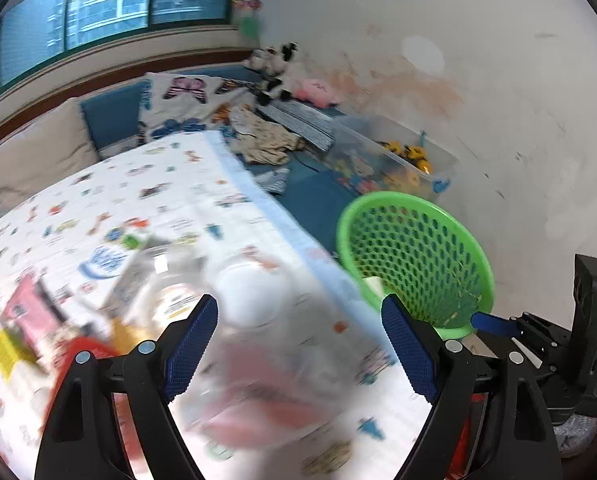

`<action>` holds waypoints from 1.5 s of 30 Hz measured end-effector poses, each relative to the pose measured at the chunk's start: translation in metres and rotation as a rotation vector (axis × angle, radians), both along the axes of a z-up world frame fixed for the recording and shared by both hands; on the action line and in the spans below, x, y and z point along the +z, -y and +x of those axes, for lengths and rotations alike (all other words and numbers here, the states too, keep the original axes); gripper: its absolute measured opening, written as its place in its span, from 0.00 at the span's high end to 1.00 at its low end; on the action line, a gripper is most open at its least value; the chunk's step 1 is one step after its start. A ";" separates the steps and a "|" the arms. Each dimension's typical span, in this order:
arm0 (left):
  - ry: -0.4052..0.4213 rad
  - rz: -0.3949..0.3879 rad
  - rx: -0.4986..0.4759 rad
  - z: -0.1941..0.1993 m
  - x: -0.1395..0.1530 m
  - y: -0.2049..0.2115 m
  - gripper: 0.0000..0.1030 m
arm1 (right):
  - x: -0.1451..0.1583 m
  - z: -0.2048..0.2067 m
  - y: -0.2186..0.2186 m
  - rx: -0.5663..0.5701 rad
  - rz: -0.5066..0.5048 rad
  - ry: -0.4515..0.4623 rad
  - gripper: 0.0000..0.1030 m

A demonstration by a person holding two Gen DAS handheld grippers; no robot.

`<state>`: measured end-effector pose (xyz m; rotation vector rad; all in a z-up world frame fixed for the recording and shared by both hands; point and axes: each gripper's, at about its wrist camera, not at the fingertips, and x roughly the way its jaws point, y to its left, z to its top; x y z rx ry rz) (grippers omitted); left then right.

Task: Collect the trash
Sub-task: 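Return to the bed and grasp the pink plastic bag with the right tool, then grasp the red printed cup with the left tool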

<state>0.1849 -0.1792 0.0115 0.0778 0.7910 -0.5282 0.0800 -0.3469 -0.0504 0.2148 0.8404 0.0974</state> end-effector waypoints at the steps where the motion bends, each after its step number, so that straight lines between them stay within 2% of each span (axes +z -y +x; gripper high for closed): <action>1: 0.007 0.002 0.014 -0.002 0.001 -0.009 0.21 | 0.000 0.001 -0.006 0.012 0.000 0.002 0.23; 5: 0.037 0.021 0.081 -0.011 0.005 -0.045 0.21 | 0.002 0.008 -0.038 0.079 -0.006 0.007 0.22; 12: 0.030 -0.012 0.191 -0.025 0.000 -0.111 0.21 | 0.003 0.018 -0.088 0.201 -0.022 0.013 0.19; 21: 0.010 -0.035 0.280 -0.047 -0.015 -0.174 0.21 | -0.007 0.036 -0.141 0.355 -0.122 0.003 0.19; 27: -0.013 -0.036 0.262 -0.062 -0.029 -0.181 0.21 | -0.021 0.052 -0.163 0.400 -0.215 -0.001 0.19; 31: -0.053 -0.067 0.250 -0.061 -0.041 -0.179 0.21 | -0.029 0.061 -0.171 0.408 -0.245 -0.012 0.21; 33: -0.069 -0.078 0.248 -0.059 -0.047 -0.177 0.21 | -0.033 0.065 -0.172 0.408 -0.255 -0.016 0.23; 39: -0.099 -0.110 0.237 -0.048 -0.060 -0.165 0.29 | -0.035 0.066 -0.171 0.408 -0.231 -0.027 0.44; 45: -0.112 -0.153 0.239 -0.035 -0.069 -0.158 0.36 | -0.029 0.058 -0.164 0.396 -0.207 -0.021 0.53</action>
